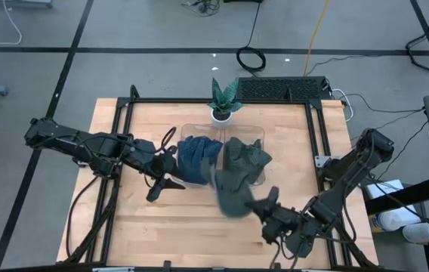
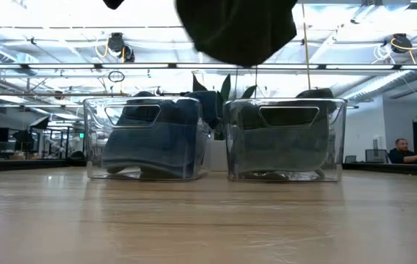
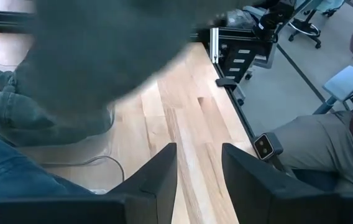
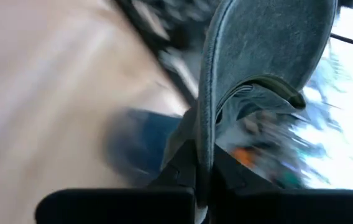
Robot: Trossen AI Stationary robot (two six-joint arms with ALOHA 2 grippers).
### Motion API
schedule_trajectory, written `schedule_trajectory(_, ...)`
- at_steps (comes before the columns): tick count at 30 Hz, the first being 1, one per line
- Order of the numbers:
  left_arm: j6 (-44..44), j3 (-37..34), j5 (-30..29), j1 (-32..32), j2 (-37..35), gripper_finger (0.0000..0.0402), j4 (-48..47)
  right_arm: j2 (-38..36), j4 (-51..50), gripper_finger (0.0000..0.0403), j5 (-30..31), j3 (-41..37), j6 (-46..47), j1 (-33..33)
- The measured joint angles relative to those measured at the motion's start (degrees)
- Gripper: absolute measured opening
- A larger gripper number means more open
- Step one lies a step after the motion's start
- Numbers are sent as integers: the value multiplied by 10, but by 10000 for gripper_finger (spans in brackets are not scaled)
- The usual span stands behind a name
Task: Pick & Place hat
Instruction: Put the gray cap into the right transparent bin
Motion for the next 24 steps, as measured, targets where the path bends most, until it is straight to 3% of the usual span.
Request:
schedule_trajectory(4,12,0,-4,0,0,131,11,0,65,0,132,-27,-53,-8)
schedule_trajectory(6,15,0,-5,0,0,131,27,0,117,0,155,-43,-94,-21)
schedule_trajectory(12,4,0,-7,0,0,131,107,0,314,0,151,-91,-252,-70)
schedule_trajectory(16,-25,0,-8,0,0,131,148,0,402,0,101,-118,-355,-107)
schedule_trajectory(20,-61,0,-21,0,0,131,175,-1,456,0,67,-128,-461,-136)
schedule_trajectory(24,-118,0,-79,0,0,131,180,0,470,0,61,-129,-506,-160)
